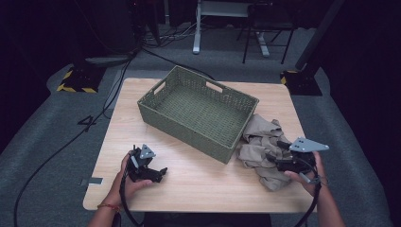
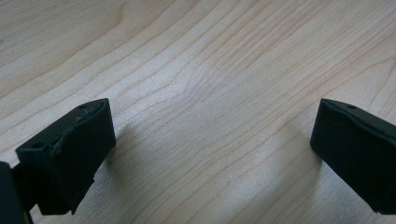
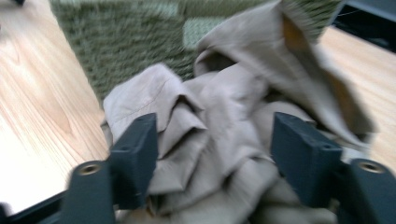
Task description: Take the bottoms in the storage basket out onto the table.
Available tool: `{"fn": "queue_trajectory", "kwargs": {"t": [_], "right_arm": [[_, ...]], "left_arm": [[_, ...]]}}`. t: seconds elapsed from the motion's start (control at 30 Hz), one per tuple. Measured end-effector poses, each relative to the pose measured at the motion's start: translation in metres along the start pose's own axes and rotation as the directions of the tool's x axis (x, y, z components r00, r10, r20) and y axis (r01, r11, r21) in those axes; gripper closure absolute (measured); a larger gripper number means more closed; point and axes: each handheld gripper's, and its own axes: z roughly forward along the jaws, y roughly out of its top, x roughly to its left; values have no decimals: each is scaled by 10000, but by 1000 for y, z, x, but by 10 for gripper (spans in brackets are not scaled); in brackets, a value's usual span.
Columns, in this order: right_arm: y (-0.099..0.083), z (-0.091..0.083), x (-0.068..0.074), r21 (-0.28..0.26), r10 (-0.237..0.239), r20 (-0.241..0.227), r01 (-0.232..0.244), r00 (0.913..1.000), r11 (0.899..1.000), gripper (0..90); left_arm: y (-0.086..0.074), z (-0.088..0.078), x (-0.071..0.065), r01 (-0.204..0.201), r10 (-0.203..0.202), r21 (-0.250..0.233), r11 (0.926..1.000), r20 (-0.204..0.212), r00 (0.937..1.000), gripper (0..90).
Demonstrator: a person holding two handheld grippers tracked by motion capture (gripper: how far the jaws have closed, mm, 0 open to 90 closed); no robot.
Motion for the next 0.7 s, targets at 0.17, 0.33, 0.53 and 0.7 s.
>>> {"fn": "queue_trajectory", "kwargs": {"t": [0.17,0.33,0.53,0.7], "right_arm": [[-4,-30,-3,-95,220,490,-215,9986,9997,255],[-29,-43,0,607,-41,965,-18,9953,9982,229],[-65,-47,-1,730,580,1175,-668,9914,9951,195],[-98,-36,-8,1344,1235,1160,-1387,9855,9812,167]], "left_arm": [[0,0,-1,63,-63,-17,10000,-23,10000,5],[0,0,-1,57,-57,-18,10000,-32,10000,5],[0,0,-2,142,-142,-17,9999,-31,9999,5],[1,1,-4,-2,2,28,10000,23,10000,5]]}}
